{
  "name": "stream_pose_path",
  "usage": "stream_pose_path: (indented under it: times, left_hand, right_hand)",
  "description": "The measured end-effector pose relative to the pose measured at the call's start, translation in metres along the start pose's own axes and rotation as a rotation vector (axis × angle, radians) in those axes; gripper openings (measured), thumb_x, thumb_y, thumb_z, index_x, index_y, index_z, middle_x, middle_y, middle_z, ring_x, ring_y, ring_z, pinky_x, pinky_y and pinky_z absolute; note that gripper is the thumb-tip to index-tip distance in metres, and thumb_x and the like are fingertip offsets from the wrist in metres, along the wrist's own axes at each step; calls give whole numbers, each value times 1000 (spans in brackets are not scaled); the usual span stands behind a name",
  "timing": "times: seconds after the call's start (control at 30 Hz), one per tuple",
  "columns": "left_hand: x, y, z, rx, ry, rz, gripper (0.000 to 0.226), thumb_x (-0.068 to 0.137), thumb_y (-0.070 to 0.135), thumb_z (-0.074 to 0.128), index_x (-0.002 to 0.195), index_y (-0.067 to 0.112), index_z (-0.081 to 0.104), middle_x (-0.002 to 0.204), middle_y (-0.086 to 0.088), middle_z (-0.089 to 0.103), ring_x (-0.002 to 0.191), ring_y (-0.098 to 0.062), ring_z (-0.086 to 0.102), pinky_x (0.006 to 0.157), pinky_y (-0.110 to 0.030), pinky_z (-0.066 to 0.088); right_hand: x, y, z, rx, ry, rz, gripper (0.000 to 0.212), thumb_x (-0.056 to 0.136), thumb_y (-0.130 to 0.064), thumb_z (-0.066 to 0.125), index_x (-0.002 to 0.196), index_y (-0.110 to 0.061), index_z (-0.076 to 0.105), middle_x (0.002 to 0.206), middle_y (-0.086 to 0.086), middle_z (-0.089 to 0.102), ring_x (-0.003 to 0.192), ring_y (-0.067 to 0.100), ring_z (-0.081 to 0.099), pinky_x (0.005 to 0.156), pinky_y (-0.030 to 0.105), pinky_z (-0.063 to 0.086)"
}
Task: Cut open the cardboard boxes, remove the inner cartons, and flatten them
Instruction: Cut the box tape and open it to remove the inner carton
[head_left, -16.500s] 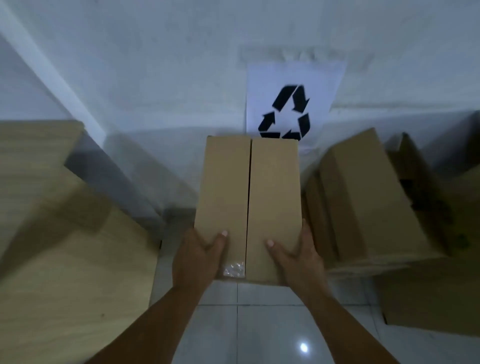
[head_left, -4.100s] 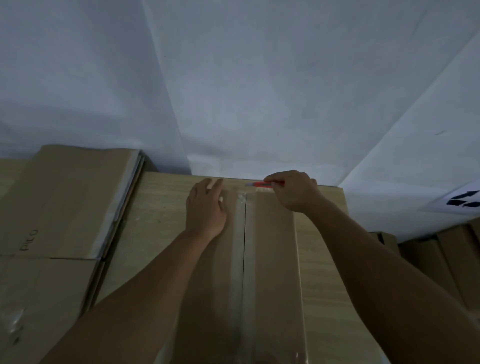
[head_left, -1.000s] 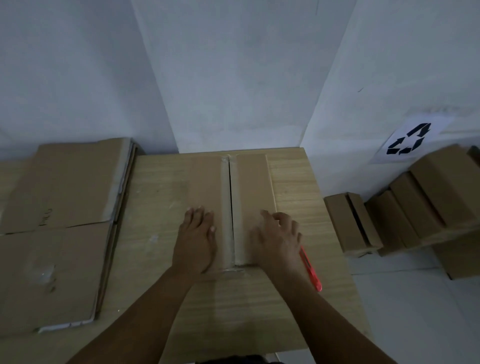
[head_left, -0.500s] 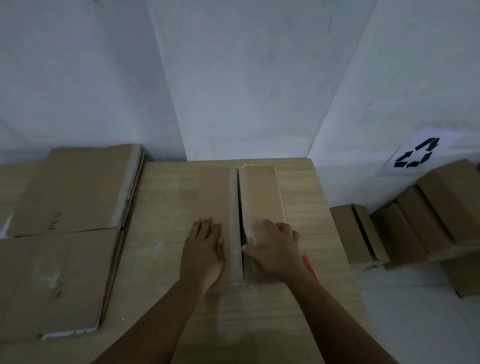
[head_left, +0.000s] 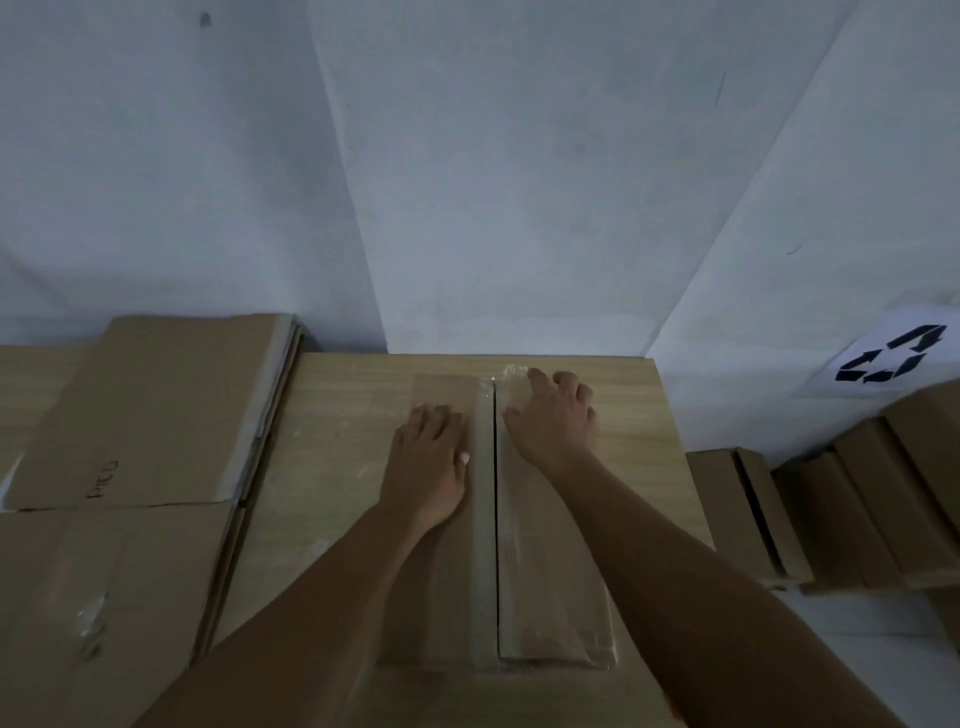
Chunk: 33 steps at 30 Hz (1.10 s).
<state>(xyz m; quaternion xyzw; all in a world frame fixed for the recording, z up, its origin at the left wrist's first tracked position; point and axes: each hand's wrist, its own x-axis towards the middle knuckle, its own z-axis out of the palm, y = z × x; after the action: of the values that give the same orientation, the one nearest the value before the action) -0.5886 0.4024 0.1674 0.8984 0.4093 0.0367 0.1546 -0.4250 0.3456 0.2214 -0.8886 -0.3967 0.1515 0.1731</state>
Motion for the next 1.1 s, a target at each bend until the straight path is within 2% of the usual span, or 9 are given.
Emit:
stream_pose_path:
  times: [0.1, 0.33, 0.47, 0.57, 0.67, 0.73, 0.93, 1.03, 1.1]
  left_hand:
    - [5, -2, 12, 72, -44, -31, 58, 107, 40, 24, 159, 20, 12, 168, -2, 4, 154, -28, -8, 124, -46, 2]
    - [4, -8, 20, 135, -21, -13, 66, 100, 47, 7, 159, 18, 16, 167, -1, 7, 154, -26, -6, 122, -43, 1]
    - [3, -13, 23, 83, -10, -33, 60, 104, 46, 17, 158, 21, 19, 167, 0, 8, 153, -24, -7, 122, -43, 3]
    - [2, -14, 24, 80, 17, -38, 68, 98, 50, 9, 158, 21, 19, 167, -1, 9, 153, -23, -9, 123, -45, 6]
    - [1, -13, 23, 71, 11, -34, 71, 96, 51, 5, 159, 21, 15, 167, -1, 5, 150, -21, -15, 122, -44, 2]
    - [0, -11, 20, 62, 5, -30, 72, 96, 51, 3, 159, 20, 15, 167, -1, 4, 152, -23, -13, 122, -46, 0]
    - [-4, 2, 15, 153, 98, -73, 50, 103, 35, 37, 148, 14, 42, 148, -16, 37, 139, -38, 27, 118, -56, 20]
    - [-9, 20, 12, 184, 132, -136, 54, 101, 44, 37, 144, 12, 43, 139, -16, 42, 128, -36, 36, 109, -50, 31]
    - [-11, 31, 10, 177, 91, -182, 72, 95, 64, 35, 142, 10, 41, 141, -16, 39, 130, -36, 35, 108, -49, 32]
  right_hand:
    - [23, -6, 7, -52, -32, 19, 58, 87, -47, 58, 140, -27, 44, 144, 11, 36, 137, 35, 28, 109, 56, 30]
    - [48, -10, 20, -149, -212, 120, 76, 75, -68, 64, 136, -25, 47, 142, 12, 36, 136, 42, 22, 101, 71, 33]
    - [54, -8, -1, -43, -209, 24, 54, 83, -61, 44, 113, -20, 62, 119, 9, 60, 119, 34, 48, 102, 55, 39]
    - [55, 5, -29, 379, -153, 57, 35, 78, -48, 57, 86, -17, 70, 82, -1, 70, 91, 24, 66, 82, 36, 50]
    - [51, 20, -51, 599, -175, 114, 38, 83, -37, 63, 116, -20, 70, 80, -4, 70, 71, 14, 67, 58, 26, 52]
    - [49, 36, -62, 698, -106, 161, 58, 85, -37, 69, 139, -22, 56, 107, 1, 69, 81, 15, 68, 69, 36, 61]
    - [17, 82, -89, -203, 307, 5, 26, 98, -33, 60, 121, -21, 63, 113, 6, 61, 100, 24, 55, 81, 37, 44]
    - [-11, 92, -67, -590, 141, -33, 39, 101, -50, 42, 117, -21, 62, 107, 5, 60, 103, 24, 54, 88, 41, 43]
    - [-32, 95, -38, -497, -78, 23, 61, 96, -67, 35, 133, -22, 51, 129, 10, 54, 123, 30, 49, 102, 50, 39]
